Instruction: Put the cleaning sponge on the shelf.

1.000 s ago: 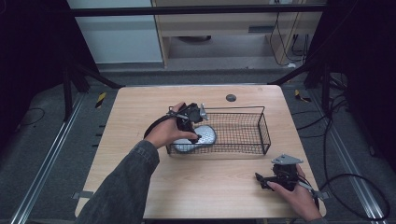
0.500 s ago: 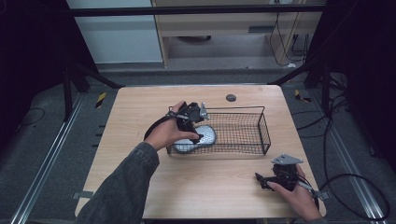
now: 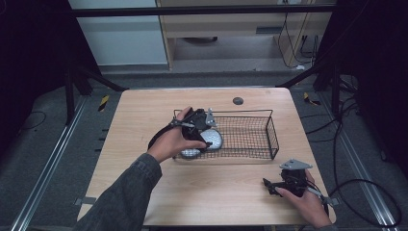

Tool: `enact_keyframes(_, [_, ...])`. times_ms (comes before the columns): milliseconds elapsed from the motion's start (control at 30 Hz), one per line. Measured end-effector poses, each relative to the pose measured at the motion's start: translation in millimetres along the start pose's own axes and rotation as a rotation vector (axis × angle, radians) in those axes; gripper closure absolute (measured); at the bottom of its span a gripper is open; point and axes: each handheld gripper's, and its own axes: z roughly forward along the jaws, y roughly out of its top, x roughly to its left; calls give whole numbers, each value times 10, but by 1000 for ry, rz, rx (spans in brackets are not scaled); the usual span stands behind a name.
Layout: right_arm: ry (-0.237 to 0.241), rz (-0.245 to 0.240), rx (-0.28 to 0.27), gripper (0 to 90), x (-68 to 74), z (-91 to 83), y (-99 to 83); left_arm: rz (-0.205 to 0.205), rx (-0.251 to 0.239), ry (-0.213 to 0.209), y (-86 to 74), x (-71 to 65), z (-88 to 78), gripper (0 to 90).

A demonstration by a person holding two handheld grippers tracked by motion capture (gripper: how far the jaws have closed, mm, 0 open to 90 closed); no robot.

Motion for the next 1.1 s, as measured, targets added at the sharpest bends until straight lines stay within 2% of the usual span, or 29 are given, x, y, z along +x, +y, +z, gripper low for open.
enact_keyframes(300, [1,5,-3,4,4,1,1,-13,-35,6,12,-71,-122,42])
enact_keyframes(633, [1,8,-3,4,5,0,1,-78,-77,-21,-68,-187,-225,43])
enact_keyframes(867, [-2,10,-3,4,8,-2,-1,-133,-117,-15,-241,-282,-360,41])
enact_keyframes(967, [-2,10,-3,4,9,-2,-2,-153,-124,-1,-348,-311,-434,41])
enact_keyframes(1100, [-2,11,-3,4,10,-2,-2,-189,-138,-6,-526,-351,-526,37])
